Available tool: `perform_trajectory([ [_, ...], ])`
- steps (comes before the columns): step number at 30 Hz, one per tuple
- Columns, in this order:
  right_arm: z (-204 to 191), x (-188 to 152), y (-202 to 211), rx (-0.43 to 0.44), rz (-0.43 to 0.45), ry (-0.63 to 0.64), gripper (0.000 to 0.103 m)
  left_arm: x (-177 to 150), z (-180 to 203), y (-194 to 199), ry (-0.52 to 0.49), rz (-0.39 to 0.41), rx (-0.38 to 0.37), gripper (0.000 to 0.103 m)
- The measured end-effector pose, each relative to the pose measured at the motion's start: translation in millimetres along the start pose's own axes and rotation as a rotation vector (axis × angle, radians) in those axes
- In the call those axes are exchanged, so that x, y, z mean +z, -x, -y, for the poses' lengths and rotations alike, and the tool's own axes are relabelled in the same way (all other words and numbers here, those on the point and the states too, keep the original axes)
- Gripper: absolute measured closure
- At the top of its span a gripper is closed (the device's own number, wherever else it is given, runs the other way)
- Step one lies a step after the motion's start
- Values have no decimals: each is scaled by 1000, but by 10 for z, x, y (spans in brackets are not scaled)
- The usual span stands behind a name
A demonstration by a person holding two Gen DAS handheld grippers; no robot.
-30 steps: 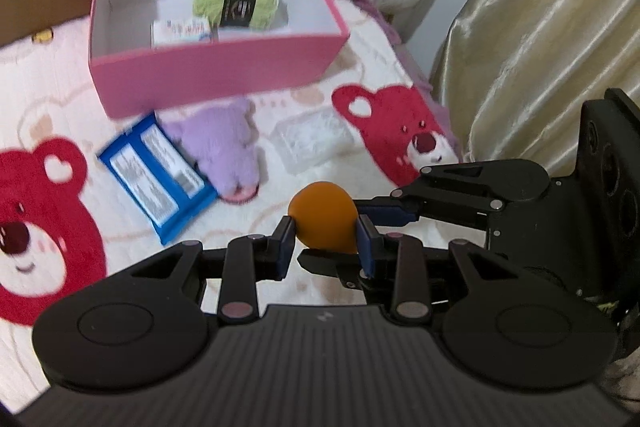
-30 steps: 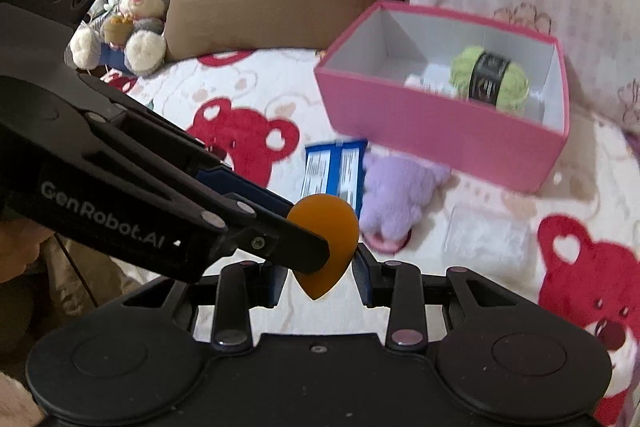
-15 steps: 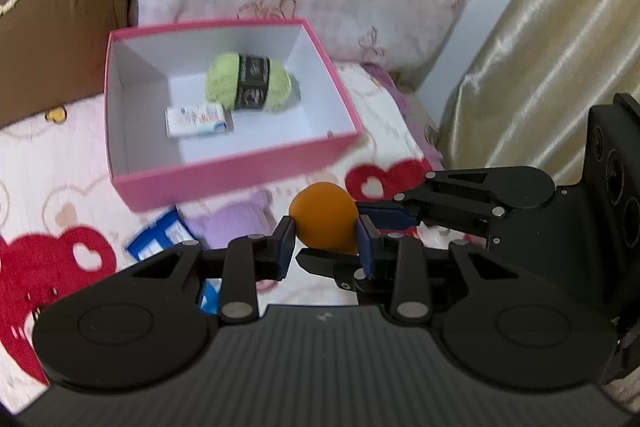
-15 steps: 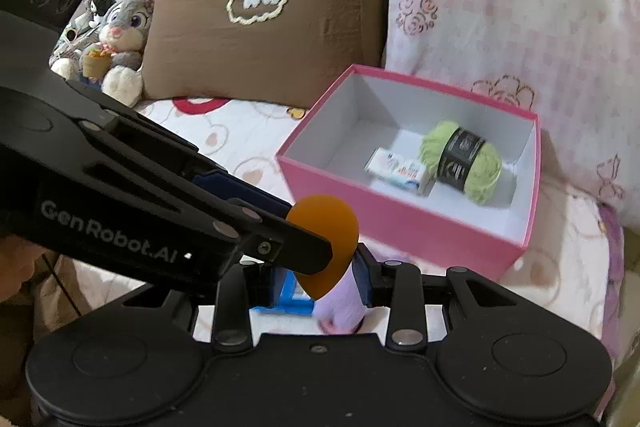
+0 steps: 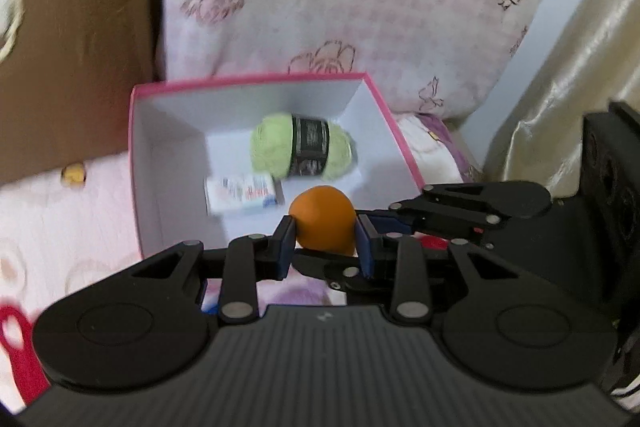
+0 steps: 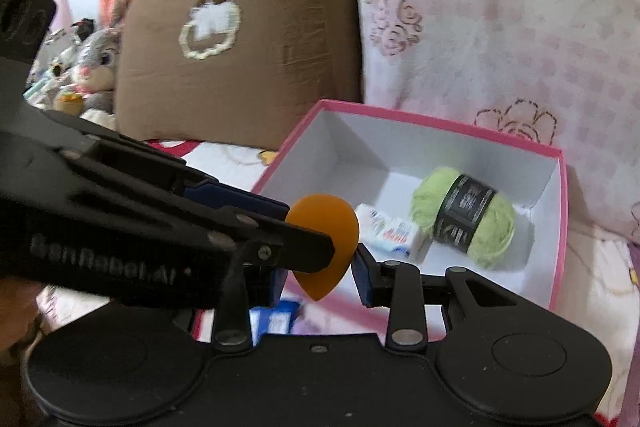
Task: Organize objects
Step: 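Lift the orange sponge with the left tool and carry it into the pink box, then open the left tool to drop the sponge beside the yarn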
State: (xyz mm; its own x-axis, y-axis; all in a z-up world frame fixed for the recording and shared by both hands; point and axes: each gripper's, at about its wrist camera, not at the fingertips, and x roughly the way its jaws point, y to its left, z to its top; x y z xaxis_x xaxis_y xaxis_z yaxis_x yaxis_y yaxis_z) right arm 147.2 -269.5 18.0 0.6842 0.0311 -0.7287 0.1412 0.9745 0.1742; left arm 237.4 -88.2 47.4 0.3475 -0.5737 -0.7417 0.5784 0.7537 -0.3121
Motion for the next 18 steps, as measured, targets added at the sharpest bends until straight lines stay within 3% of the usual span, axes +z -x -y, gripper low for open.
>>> perform_trajectory([
  [8,334,337,-711,-23,-52,-56,64,380,-405,-598,85,15,13,75],
  [15,539,420,-1245,-31,-109,-133,64,416,-626,-965,147,51,67,79],
  [18,543,420,-1350,-54,-112,-129,64,422,-737,-1068,213,41,20,79],
])
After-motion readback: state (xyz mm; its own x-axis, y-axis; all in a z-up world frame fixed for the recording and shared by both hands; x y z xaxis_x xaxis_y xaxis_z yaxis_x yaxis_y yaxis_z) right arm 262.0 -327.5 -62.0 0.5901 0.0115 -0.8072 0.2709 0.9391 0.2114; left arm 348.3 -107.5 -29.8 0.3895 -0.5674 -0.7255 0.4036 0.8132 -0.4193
